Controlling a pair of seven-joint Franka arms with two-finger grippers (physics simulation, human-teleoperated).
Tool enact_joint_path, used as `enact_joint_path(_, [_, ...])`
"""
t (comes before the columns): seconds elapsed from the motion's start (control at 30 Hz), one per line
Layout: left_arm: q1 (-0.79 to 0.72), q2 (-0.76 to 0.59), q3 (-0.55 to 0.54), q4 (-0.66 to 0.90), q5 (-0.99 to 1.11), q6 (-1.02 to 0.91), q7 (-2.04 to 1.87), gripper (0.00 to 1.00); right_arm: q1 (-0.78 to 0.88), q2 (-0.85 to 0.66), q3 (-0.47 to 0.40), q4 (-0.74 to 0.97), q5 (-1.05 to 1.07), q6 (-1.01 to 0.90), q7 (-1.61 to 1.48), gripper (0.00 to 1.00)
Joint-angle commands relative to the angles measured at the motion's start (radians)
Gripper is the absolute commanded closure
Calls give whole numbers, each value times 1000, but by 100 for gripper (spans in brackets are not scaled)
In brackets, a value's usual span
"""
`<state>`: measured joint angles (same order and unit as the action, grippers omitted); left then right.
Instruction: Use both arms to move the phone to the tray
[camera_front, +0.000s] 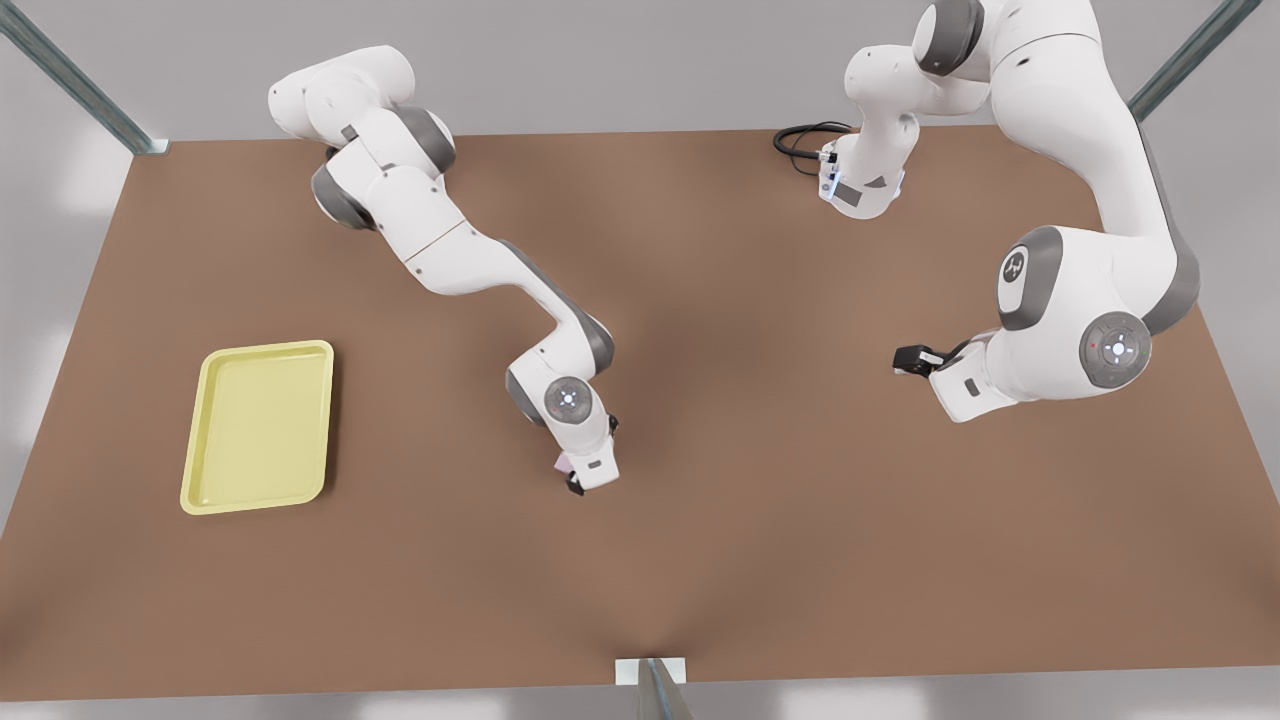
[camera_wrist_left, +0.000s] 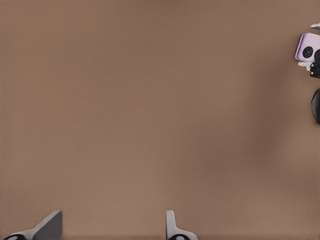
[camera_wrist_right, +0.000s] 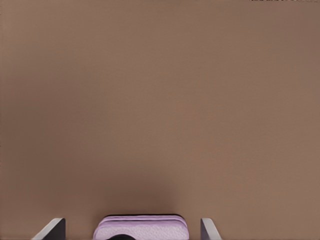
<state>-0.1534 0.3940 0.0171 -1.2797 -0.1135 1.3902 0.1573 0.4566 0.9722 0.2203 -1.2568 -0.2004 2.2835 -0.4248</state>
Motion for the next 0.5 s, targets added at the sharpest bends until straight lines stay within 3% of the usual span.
enact_joint_path(0.0, [0, 2, 0, 0, 0, 0, 13, 0, 1, -1, 2, -7, -1, 11, -180, 0])
enact_joint_path(0.47, [0, 17, 1, 2, 2, 12, 14, 0, -18, -87, 16, -150, -5, -18, -198, 0])
